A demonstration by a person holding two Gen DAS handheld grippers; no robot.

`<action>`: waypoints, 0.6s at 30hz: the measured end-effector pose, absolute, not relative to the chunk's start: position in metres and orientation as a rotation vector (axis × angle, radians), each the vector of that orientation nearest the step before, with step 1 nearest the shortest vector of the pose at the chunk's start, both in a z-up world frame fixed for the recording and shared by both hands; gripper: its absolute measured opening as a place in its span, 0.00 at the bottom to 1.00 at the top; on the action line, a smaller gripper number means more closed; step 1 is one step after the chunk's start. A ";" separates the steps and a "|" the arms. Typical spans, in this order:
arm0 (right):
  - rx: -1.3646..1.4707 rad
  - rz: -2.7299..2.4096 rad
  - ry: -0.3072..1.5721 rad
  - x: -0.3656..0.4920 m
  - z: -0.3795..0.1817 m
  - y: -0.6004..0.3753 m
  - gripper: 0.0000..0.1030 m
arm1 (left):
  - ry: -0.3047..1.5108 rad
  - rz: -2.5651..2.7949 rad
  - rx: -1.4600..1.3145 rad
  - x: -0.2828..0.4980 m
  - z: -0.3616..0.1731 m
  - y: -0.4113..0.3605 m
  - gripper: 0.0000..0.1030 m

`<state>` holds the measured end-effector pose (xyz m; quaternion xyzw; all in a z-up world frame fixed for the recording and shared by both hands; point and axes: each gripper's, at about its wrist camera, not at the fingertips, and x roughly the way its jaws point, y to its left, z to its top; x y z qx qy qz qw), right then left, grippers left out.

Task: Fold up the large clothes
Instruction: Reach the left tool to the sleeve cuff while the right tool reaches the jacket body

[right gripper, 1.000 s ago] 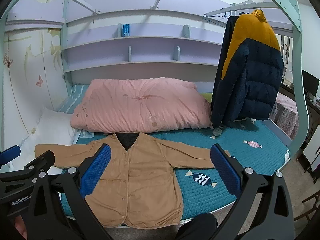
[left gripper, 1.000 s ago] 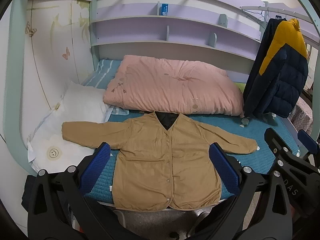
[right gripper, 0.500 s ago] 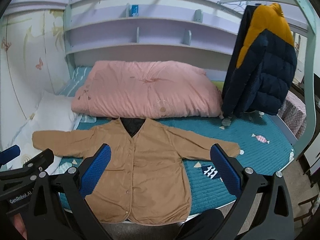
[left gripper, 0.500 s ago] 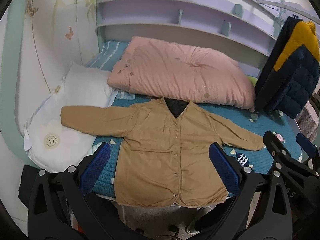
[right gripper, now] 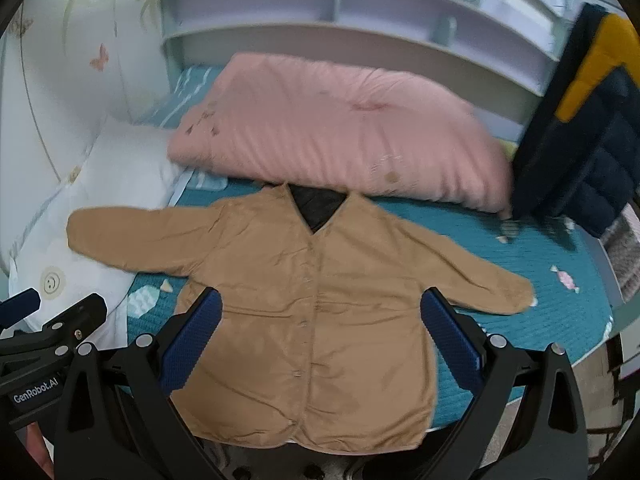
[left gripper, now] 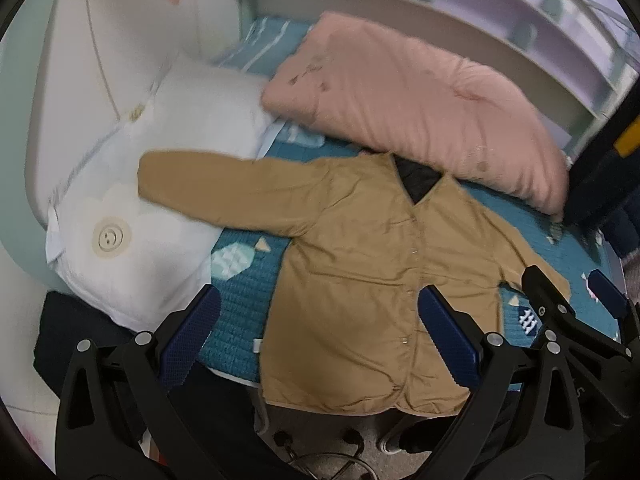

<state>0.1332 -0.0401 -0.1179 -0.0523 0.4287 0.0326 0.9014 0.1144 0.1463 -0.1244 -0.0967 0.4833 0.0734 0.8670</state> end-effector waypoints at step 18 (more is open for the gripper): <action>-0.191 0.273 1.066 0.273 -0.210 0.101 0.93 | 1.077 0.444 -0.381 0.202 -0.198 0.335 0.95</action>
